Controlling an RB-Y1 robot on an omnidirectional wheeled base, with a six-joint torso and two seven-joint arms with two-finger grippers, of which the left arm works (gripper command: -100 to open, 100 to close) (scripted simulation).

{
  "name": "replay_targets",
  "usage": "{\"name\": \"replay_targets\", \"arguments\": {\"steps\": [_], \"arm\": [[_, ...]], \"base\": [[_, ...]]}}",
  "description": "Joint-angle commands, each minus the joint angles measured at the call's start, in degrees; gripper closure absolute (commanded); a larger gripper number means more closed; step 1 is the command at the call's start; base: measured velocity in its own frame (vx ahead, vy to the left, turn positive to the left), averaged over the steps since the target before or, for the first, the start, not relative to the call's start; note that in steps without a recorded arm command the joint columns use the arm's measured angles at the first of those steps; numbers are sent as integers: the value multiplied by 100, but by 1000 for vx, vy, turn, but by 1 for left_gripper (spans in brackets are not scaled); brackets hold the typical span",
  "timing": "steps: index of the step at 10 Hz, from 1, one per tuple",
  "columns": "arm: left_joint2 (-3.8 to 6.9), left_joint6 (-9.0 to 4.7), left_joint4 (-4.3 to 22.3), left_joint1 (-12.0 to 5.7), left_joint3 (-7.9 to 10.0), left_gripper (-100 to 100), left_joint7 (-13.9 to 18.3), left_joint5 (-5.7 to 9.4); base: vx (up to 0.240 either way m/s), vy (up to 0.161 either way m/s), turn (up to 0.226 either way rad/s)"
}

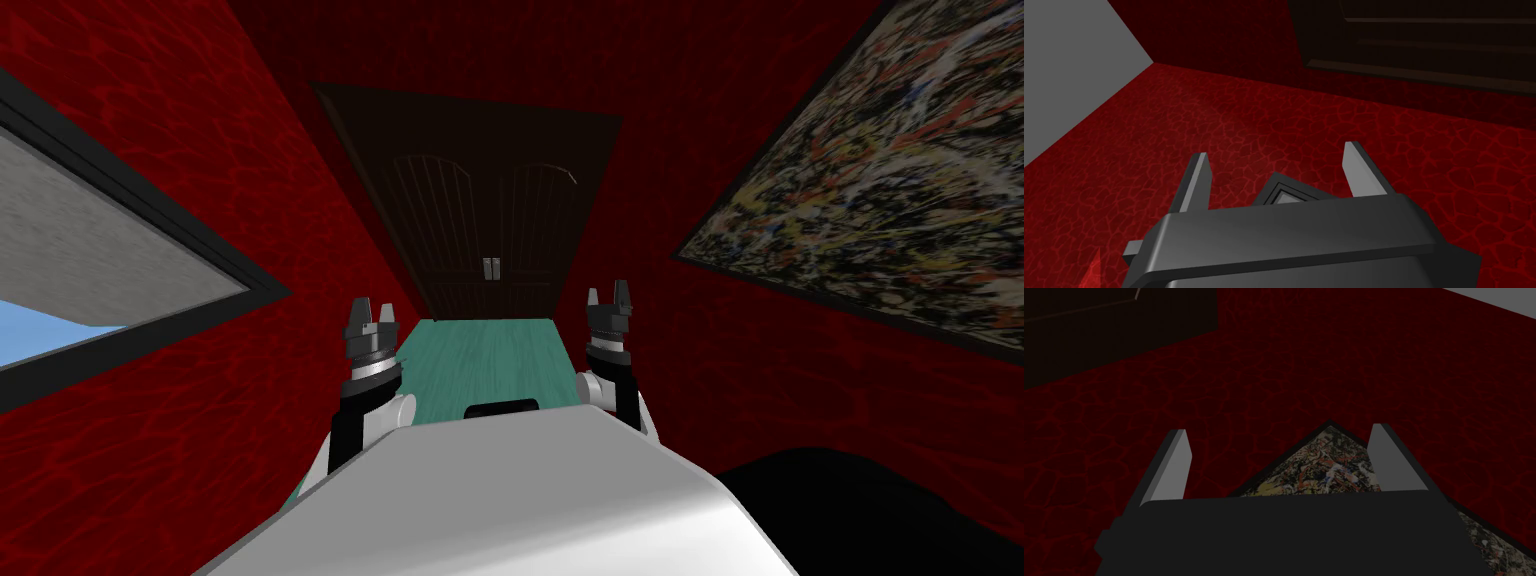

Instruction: Pull the door open

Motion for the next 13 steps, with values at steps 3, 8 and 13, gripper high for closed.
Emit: {"name": "replay_targets", "arguments": {"steps": [3,8,13], "arm": [[142,98,370,-200,8,-100,56,12],[320,263,991,-537,20,-100,150,31],[451,424,1597,-867,31,-100,242,50]], "base": [[138,-23,-28],[153,-12,-28],[126,-6,-30]]}}
